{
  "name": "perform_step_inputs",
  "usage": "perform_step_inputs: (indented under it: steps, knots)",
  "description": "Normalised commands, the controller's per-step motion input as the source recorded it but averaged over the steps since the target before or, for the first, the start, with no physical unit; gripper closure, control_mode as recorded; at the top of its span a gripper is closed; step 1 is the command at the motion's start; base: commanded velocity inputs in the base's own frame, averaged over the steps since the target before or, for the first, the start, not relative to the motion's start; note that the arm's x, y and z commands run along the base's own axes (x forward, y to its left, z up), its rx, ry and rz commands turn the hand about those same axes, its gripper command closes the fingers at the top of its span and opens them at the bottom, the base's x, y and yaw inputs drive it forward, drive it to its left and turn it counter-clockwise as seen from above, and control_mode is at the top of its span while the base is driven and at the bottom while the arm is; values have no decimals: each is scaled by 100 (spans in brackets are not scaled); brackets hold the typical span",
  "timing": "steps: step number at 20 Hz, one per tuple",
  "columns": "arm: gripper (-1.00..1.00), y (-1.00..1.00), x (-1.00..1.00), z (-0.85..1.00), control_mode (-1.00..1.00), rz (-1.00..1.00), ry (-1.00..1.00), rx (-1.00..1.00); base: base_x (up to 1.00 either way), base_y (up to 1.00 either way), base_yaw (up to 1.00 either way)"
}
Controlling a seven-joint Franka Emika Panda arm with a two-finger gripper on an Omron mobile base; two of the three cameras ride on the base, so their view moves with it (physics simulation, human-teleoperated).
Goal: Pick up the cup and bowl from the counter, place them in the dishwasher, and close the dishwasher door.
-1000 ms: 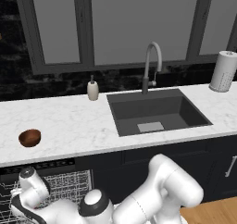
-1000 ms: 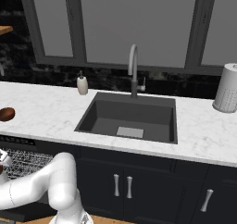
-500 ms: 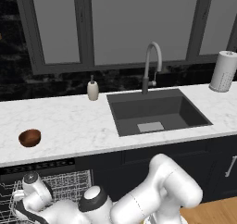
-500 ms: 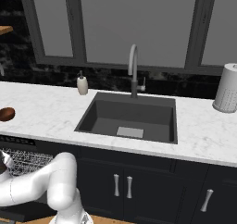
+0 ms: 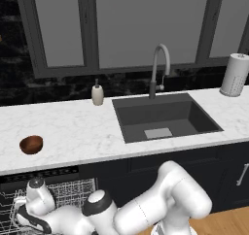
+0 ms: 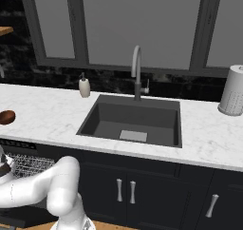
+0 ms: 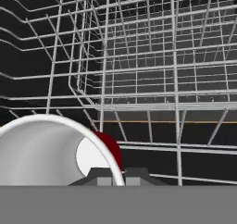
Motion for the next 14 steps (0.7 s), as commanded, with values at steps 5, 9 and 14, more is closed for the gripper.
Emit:
perform_step_inputs:
  steps: [5, 9, 14]
  knots:
    - [100, -8, -12, -25, -100, 0, -10, 0, 0, 0, 0]
    - [100, -33, -23, 0, -100, 0, -20, 0, 0, 0, 0]
    - [100, -39, -25, -19, -100, -1, -9, 0, 0, 0, 0]
